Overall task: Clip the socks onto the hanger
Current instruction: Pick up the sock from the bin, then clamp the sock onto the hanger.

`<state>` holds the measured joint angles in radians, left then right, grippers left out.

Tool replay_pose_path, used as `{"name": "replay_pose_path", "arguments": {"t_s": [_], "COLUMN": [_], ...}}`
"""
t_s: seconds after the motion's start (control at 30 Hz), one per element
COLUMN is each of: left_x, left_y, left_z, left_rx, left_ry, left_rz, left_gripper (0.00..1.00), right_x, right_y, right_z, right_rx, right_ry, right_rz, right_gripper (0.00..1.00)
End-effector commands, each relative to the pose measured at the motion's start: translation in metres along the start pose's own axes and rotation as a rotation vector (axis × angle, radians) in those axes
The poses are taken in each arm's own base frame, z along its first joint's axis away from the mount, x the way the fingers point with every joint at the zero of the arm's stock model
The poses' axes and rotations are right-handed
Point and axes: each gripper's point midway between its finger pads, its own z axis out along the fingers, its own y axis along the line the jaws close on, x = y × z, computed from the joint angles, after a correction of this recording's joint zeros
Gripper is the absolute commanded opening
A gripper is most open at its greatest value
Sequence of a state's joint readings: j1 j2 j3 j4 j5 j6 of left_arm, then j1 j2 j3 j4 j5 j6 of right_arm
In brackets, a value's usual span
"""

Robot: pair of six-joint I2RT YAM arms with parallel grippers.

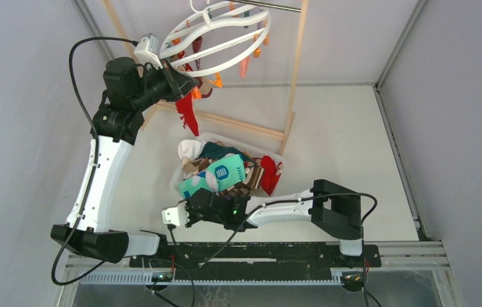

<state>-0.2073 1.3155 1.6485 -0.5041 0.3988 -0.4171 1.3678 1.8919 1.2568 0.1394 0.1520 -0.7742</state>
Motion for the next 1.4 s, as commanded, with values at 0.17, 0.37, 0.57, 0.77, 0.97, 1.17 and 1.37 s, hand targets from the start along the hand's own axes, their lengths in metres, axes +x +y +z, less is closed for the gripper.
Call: {"name": "replay_pose_path", "arguments": {"t_s": [0.17,0.37,0.57,0.77,0.97,1.17,1.37], "left_x": [-0.021,-0.02,-0.022,-0.022,-0.02,-0.018,-0.019], "left_y": [-0.019,-0.018,-0.019,-0.021,-0.021,-0.021,-0.024], "left_z": [-0.017,-0.016,-0.015,-0.014,-0.012,-0.011,-0.01], "left_rx": [0.05,0.048,0.051,0.059,0.065,0.072,0.081], "left_ry": [-0.06,-0.057,-0.062,-0.063,-0.057,-0.051,-0.054], "left_rz": [0.063,0.064,0.053,0.047,0.031,0.024,0.002], "left_gripper": [0.0,0.0,0.0,0.0,0.0,0.0,0.0], "right_x": [-0.055,-0.051,-0.025,-0.009,-0.015,-0.026,-0.041], "right_y": [-0.116,-0.175,-0.219,-0.26,-0.275,-0.278,-0.289], "right_z": [-0.066,-0.118,-0.15,-0.181,-0.187,-0.192,-0.205], "right_rx": [0.227,0.332,0.456,0.59,0.617,0.612,0.659], "right_ry": [-0.226,-0.336,-0.389,-0.495,-0.581,-0.64,-0.681], "right_rz": [0.303,0.541,0.738,0.897,0.933,0.954,0.927], "right_gripper": [0.0,0.0,0.0,0.0,0.0,0.0,0.0]}}
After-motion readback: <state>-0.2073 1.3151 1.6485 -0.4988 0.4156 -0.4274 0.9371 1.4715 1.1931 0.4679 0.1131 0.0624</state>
